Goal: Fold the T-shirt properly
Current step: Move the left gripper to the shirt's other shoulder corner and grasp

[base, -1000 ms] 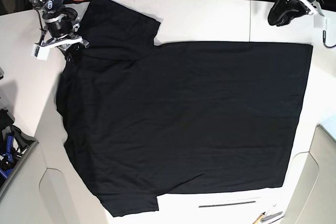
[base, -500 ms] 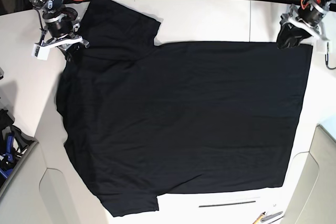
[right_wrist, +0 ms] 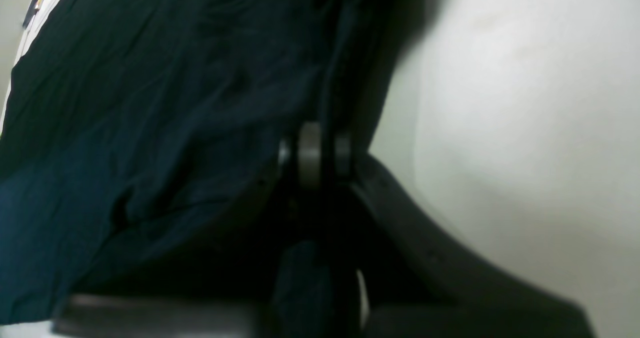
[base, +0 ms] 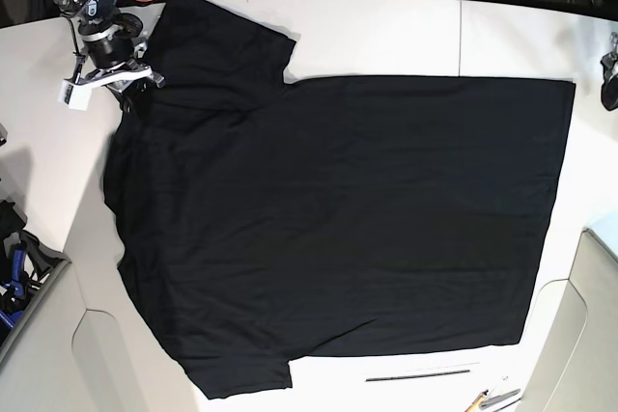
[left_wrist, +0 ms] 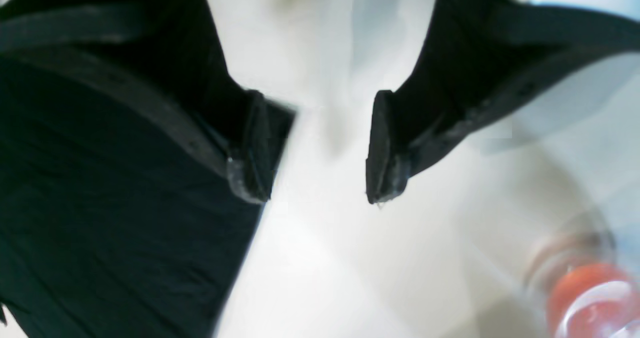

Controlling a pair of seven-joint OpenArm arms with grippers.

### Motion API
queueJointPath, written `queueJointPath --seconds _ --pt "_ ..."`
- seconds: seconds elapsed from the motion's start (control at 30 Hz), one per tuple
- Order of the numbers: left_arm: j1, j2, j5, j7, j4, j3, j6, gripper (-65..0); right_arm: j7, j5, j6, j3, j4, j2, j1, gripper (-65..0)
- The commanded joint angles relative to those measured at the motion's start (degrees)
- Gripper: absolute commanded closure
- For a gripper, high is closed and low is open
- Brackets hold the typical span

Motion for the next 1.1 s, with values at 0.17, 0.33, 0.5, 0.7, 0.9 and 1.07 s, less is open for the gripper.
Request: queueJointPath --seconds 0.17,0.33,0.5,0.7,0.9,1.07 --pt "-2.3 -1.3 -3.8 0.3 -7.8 -0.5 -0.4 -33.3 -0.4 -0.2 0.0 0.0 0.5 0.2 -0.2 0.0" --pt "-4.4 -1.2 -5.7 1.7 -12.6 -0.5 -1.2 -33.3 -0.4 -0.2 0.0 0.0 0.5 0.2 -0.2 0.0" --pt "-4.7 -1.1 -7.6 3.0 -13.7 0.3 -1.8 -33.3 -0.4 -0.2 0.0 0.0 0.5 0.2 -0.2 0.0" --pt "-4.7 -1.0 -9.3 4.3 -13.7 5.2 -2.7 -33.3 -0.4 -0.2 0.0 0.0 0.5 0.2 -0.2 0.0" --pt "-4.9 0.0 -9.3 4.3 -13.7 10.3 -3.0 -33.3 -0.4 -0.2 0.0 0.0 0.5 0.2 -0.2 0.0" --pt "-4.9 1.8 -10.6 6.9 -13.7 10.7 -4.3 -33.3 -0.4 -0.2 0.0 0.0 0.5 0.1 -0.2 0.0"
